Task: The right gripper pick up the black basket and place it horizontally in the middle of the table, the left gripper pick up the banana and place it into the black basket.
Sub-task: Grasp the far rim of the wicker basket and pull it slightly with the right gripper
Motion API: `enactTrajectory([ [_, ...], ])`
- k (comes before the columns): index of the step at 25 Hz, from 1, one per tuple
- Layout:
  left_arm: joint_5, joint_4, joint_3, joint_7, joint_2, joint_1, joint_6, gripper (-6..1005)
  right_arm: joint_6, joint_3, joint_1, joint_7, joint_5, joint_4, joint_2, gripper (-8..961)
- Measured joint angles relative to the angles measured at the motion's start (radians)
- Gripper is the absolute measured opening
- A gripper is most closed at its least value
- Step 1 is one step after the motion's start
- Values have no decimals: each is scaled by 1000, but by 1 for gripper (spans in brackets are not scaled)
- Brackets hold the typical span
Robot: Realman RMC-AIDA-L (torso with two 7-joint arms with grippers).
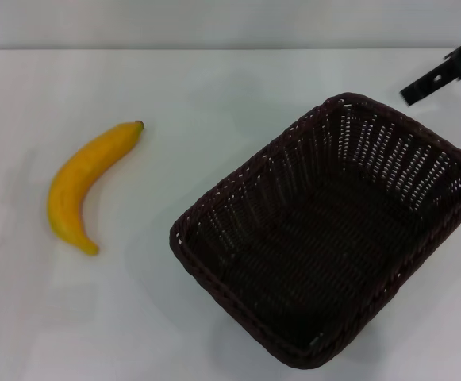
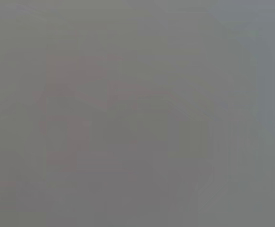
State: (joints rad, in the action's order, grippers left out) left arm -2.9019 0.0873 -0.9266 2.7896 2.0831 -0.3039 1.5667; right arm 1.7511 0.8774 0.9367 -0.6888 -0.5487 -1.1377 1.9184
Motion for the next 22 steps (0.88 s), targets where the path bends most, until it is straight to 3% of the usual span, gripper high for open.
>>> enactTrajectory([
  [11, 1, -6, 0, -1, 2, 1, -5, 861, -65, 60, 106, 9, 249, 161, 81, 863],
  [17, 2, -12, 0, -1, 0, -5, -7, 861, -113, 114, 154, 10, 275, 307, 87, 857],
  [22, 3, -12, 0, -1, 0, -6, -7, 861, -135, 139, 162, 13, 280, 334, 88, 852],
])
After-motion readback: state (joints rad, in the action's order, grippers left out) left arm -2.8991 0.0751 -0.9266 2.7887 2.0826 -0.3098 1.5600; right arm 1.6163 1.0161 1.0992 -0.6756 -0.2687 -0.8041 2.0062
